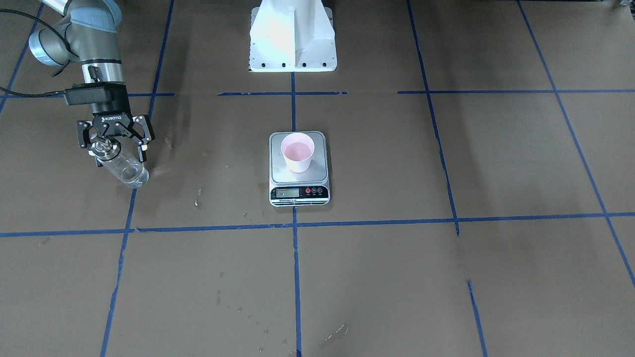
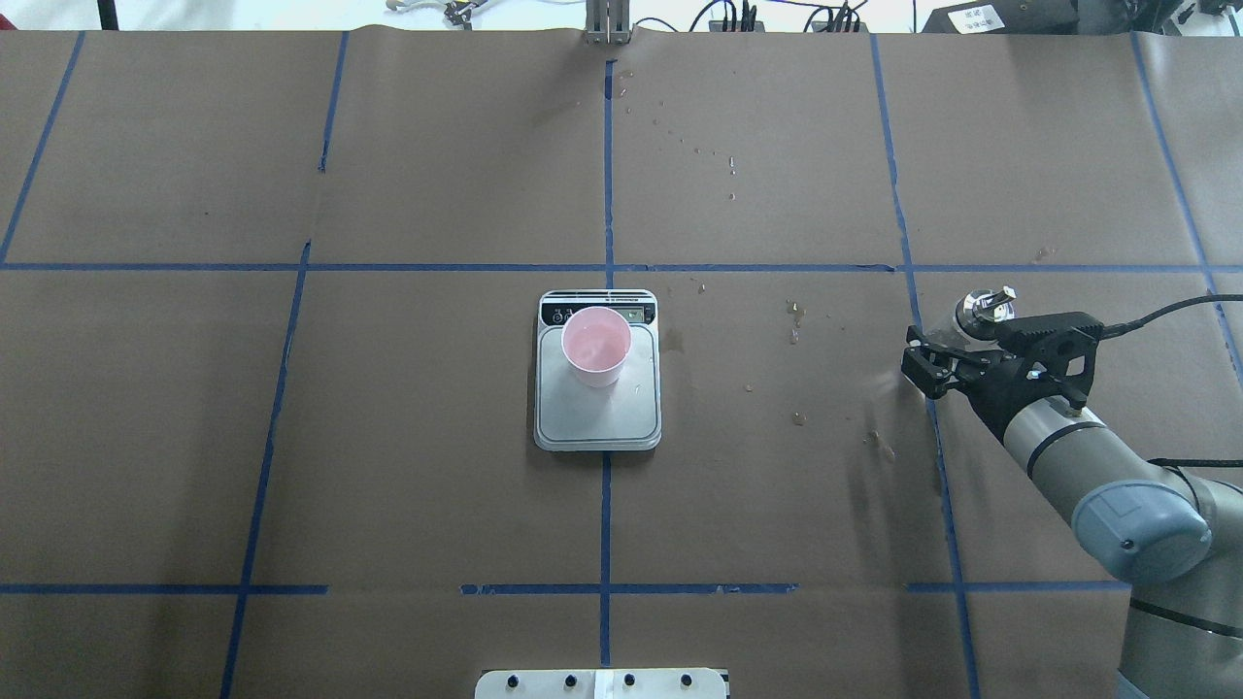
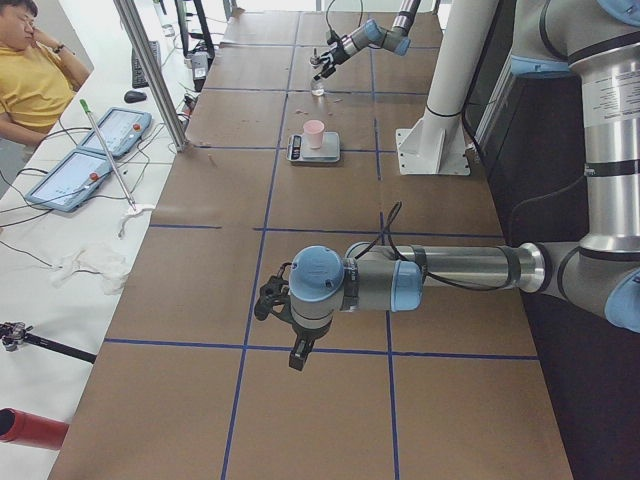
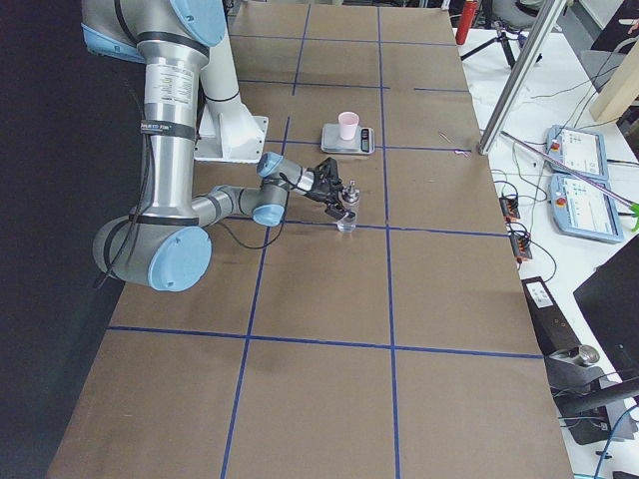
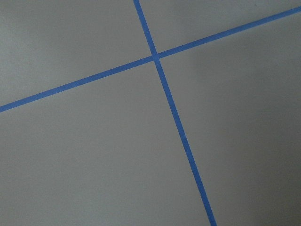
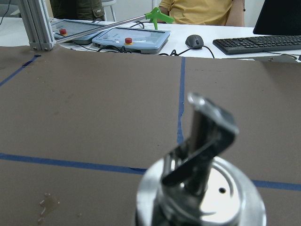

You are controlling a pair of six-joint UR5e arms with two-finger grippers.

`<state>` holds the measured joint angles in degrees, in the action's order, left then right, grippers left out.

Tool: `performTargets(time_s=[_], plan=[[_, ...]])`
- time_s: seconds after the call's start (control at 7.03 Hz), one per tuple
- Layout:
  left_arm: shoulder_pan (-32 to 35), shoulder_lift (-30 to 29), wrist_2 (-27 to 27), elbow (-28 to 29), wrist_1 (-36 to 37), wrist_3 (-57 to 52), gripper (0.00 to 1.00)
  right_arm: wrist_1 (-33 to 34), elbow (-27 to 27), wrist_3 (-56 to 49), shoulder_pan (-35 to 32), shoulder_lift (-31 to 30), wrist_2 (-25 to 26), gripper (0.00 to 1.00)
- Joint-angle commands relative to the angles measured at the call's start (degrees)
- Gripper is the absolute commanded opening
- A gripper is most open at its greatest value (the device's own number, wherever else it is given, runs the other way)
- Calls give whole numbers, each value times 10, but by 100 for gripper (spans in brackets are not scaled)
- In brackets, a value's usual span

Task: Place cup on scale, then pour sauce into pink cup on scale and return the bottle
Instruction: 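Lift the sauce bottle with the right gripper and carry it toward the scale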

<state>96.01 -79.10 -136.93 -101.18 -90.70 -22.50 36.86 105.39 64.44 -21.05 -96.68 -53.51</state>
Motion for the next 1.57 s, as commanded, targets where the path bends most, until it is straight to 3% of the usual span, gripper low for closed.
performTargets(time_s=[0.0, 0.28, 0.57, 0.85, 1.42], plan=[[1, 0, 0, 0, 0, 0, 100, 2, -2, 0, 0, -3, 9, 96], [0, 0, 0, -1, 0, 0, 100, 1, -13, 0, 0, -3, 19, 0], [0, 0, 0, -1, 0, 0, 100, -2, -6, -16, -2, -4, 31, 0], [0, 1, 0, -1, 0, 0, 100, -3, 34, -103, -10, -4, 33, 0], [0, 3, 3, 1, 3, 5, 100, 2, 35, -208, -72, 29, -22, 0]])
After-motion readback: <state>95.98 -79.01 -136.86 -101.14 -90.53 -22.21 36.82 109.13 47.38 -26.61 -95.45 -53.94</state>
